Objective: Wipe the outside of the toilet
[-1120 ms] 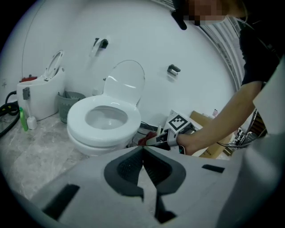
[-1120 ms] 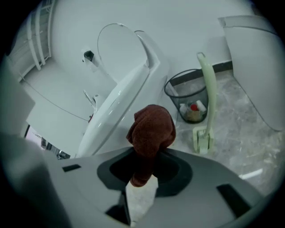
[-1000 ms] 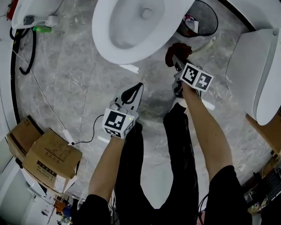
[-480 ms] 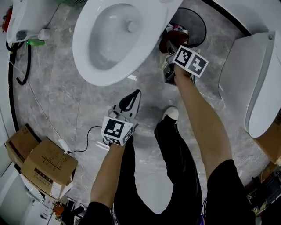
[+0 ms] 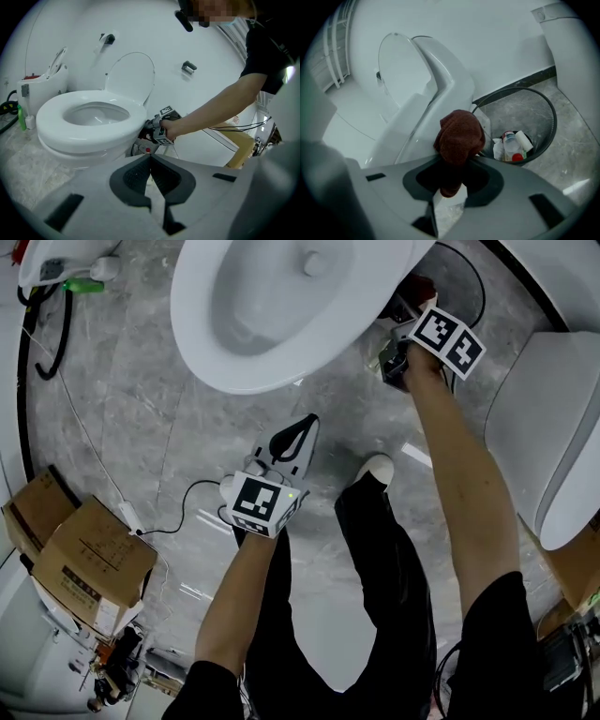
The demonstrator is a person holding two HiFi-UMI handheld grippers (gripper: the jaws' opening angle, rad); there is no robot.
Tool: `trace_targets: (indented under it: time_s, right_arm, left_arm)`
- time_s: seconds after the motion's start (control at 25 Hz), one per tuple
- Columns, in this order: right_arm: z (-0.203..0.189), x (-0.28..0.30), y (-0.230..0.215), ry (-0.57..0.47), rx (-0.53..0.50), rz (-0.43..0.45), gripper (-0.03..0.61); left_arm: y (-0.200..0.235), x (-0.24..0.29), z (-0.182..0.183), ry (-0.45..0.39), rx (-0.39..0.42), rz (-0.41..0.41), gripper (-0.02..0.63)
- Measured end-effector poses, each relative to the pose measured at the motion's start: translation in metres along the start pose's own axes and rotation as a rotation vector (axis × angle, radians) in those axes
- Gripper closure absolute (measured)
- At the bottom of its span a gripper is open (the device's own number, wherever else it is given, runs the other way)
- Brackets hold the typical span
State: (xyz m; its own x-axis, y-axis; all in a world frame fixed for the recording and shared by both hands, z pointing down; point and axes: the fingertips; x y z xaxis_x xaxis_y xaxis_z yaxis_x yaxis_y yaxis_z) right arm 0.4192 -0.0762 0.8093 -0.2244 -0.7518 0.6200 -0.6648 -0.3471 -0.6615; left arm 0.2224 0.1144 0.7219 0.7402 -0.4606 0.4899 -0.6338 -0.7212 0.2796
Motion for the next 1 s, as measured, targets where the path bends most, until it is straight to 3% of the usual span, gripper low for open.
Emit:
trace_targets:
  time_s: [0.6, 1.0]
  right_arm:
    - [-0.071, -0.028, 0.028, 0.037, 0.008, 0.053, 0.486]
    - [-0.144, -0.043, 0.054, 0.059, 0.052, 0.039, 0.486]
  left_arm:
    - [0.031, -0.07, -0.018, -0.035, -0.017, 0.033, 0.614]
    - [0.062, -0.133, -0.033, -0.047, -0.01, 0.055, 0.614]
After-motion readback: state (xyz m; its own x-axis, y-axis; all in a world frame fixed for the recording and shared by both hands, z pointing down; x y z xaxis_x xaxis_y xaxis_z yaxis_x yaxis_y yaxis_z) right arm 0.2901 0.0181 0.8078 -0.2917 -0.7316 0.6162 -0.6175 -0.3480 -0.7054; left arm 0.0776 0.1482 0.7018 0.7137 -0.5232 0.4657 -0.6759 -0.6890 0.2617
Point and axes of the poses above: the fingertips, and each gripper's own axes: x forward along the fingers, y to its left, z out of its top, and after that the axes turned 5 degrees about x, right-handed
